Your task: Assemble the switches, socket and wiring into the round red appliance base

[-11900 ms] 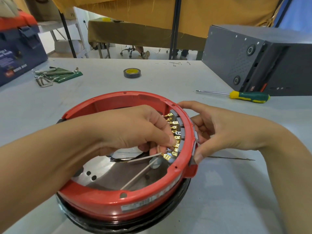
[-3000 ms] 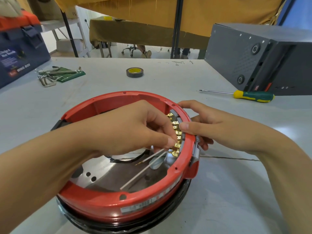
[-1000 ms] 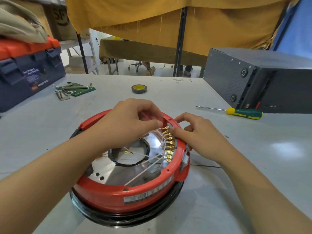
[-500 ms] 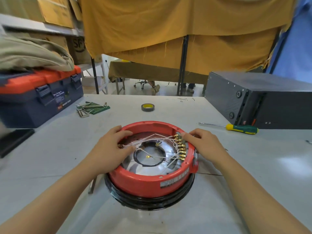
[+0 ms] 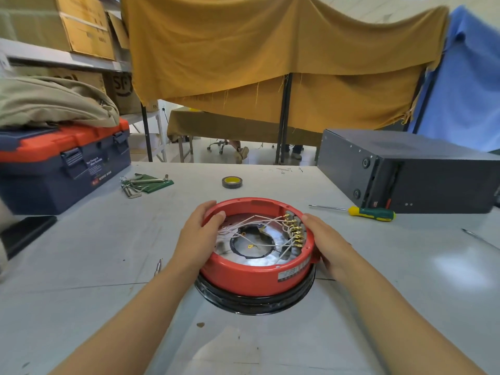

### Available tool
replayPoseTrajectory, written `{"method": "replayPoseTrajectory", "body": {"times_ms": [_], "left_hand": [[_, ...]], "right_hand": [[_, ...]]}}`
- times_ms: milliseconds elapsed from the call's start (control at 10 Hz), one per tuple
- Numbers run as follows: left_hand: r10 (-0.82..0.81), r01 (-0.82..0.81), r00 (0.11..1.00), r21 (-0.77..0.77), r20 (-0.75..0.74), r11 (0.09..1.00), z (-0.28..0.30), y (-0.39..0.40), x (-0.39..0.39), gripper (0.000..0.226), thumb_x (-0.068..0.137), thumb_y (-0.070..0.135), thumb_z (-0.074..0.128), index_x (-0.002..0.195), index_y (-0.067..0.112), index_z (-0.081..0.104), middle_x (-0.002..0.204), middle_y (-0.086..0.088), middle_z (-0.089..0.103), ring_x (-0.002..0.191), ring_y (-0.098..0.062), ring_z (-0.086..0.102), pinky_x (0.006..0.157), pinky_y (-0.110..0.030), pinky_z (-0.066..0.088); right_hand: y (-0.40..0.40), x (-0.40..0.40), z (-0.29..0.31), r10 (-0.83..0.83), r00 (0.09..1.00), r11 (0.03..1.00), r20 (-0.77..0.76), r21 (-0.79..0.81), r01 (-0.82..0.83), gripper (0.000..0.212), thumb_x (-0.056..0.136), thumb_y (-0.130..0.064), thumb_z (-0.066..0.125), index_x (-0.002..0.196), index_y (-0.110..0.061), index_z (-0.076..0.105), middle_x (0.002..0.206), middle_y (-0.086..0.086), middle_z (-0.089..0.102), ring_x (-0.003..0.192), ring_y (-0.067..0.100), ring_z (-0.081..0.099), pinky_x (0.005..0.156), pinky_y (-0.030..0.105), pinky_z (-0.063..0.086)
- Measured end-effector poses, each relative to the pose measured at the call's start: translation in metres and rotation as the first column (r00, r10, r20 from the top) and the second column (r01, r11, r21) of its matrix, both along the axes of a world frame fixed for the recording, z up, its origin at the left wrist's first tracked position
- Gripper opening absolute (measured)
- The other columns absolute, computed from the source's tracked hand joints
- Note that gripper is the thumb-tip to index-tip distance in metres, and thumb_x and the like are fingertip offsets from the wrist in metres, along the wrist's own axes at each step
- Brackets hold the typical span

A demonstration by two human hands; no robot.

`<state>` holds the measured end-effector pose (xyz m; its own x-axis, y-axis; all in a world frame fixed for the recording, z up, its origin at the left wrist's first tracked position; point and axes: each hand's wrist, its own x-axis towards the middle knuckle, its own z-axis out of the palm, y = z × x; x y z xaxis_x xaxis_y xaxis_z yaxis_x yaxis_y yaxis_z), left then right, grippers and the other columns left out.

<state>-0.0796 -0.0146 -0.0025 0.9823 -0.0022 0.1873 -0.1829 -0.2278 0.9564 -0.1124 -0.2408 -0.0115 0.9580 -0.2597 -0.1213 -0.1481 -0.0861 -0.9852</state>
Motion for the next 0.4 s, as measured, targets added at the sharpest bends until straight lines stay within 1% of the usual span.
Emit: {"method": "replayPoseTrajectory", "body": {"times_ms": [100, 200, 300, 400], "left_hand": [[-0.016, 0.016, 1.000, -0.050, -0.006, 0.999, -0.001, -0.006, 0.002, 0.037, 0.096, 0.034, 0.047, 0.132, 0.032, 0.045, 0.126, 0.006, 0.051, 0.114, -0.013, 0.050, 0.094, -0.029, 0.040], [-0.008, 0.005, 1.000, -0.198, -0.015, 0.980, 0.001, -0.002, 0.004, 0.031, 0.097, 0.031, 0.045, 0.127, 0.032, 0.048, 0.121, 0.005, 0.054, 0.104, -0.012, 0.054, 0.083, -0.025, 0.042], [0.134, -0.124, 0.991, -0.244, 0.024, 0.962, -0.002, 0.015, 0.002, 0.023, 0.096, 0.019, 0.048, 0.116, 0.026, 0.056, 0.122, 0.003, 0.054, 0.109, -0.013, 0.049, 0.076, -0.017, 0.037], [0.247, -0.242, 0.967, -0.076, 0.056, 0.967, -0.011, 0.036, -0.021, 0.021, 0.093, 0.011, 0.051, 0.106, 0.025, 0.060, 0.114, 0.001, 0.059, 0.104, -0.013, 0.055, 0.076, -0.018, 0.038]], "right_hand": [[0.001, 0.001, -0.007, -0.105, 0.994, 0.991, 0.020, 0.087, 0.103, 0.035, 0.098, -0.042, 0.037, 0.118, -0.023, 0.058, 0.106, 0.006, 0.070, 0.094, 0.021, 0.068, 0.090, 0.041, 0.053], [0.004, 0.000, -0.007, -0.145, 0.989, 0.983, -0.010, 0.109, 0.145, 0.044, 0.097, -0.048, 0.034, 0.121, -0.021, 0.060, 0.111, 0.006, 0.068, 0.100, 0.022, 0.066, 0.097, 0.042, 0.049], [0.000, -0.002, -0.006, -0.170, 0.985, 0.981, 0.007, 0.096, 0.168, 0.048, 0.097, -0.050, 0.034, 0.122, -0.017, 0.058, 0.117, 0.007, 0.065, 0.105, 0.023, 0.063, 0.100, 0.042, 0.046], [-0.012, -0.018, 0.001, -0.307, 0.940, 0.946, 0.148, -0.060, 0.318, 0.038, 0.097, -0.043, 0.041, 0.123, -0.021, 0.057, 0.125, -0.001, 0.058, 0.114, 0.016, 0.052, 0.098, 0.033, 0.038]]}}
